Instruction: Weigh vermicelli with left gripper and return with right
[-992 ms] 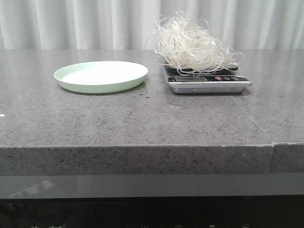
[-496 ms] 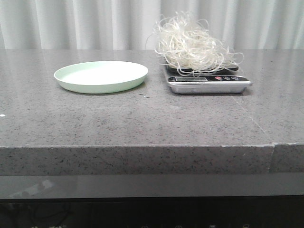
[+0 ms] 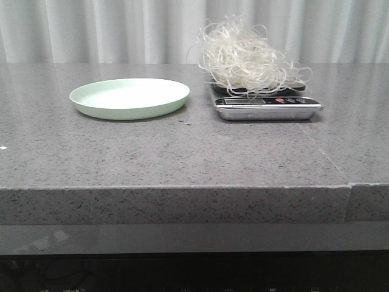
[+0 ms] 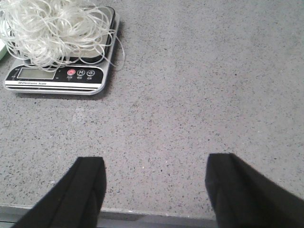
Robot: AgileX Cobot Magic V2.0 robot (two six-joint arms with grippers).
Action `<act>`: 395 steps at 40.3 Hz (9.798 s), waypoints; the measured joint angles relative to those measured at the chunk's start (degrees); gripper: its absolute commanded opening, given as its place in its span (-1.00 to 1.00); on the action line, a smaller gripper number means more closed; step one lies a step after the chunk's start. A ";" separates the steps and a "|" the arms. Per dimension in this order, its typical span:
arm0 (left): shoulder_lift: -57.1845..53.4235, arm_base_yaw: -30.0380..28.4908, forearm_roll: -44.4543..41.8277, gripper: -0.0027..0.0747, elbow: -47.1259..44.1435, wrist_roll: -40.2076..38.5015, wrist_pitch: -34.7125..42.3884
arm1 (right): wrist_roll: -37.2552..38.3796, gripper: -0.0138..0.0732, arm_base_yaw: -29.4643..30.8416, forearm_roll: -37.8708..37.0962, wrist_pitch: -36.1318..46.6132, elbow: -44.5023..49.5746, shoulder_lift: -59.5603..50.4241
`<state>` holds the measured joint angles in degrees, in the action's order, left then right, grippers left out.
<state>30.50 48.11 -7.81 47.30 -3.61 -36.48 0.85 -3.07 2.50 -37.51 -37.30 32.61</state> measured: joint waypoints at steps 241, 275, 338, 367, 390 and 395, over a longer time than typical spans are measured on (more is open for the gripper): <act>-5.41 0.00 2.07 0.17 -3.71 -0.26 -0.10 | 1.89 0.46 -33.37 -4.64 -16.28 -12.28 -0.64; -5.41 0.00 2.19 -0.53 -3.71 -0.26 -0.10 | 1.94 -0.30 -33.37 -4.84 -17.49 -10.83 -4.00; -30.74 -46.28 6.17 -0.53 -47.56 -0.26 27.97 | 1.94 -0.30 -33.37 -4.84 -17.94 -10.83 -4.00; -30.74 -46.98 6.92 -0.53 -47.56 -0.26 32.06 | 1.94 -0.30 -33.37 -4.84 -18.51 -10.83 -4.00; -30.74 -46.98 6.92 -0.53 -47.56 -0.26 32.40 | 1.94 -0.30 -33.04 -4.84 -18.40 -10.46 -4.24; -30.74 -46.98 6.92 -0.53 -47.56 -0.26 32.40 | 1.94 -0.30 -29.06 -4.84 -14.31 -6.13 -7.54</act>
<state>-0.24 1.13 -0.89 -0.26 -3.87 -4.09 2.79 -32.13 -2.33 -51.82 -43.43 25.07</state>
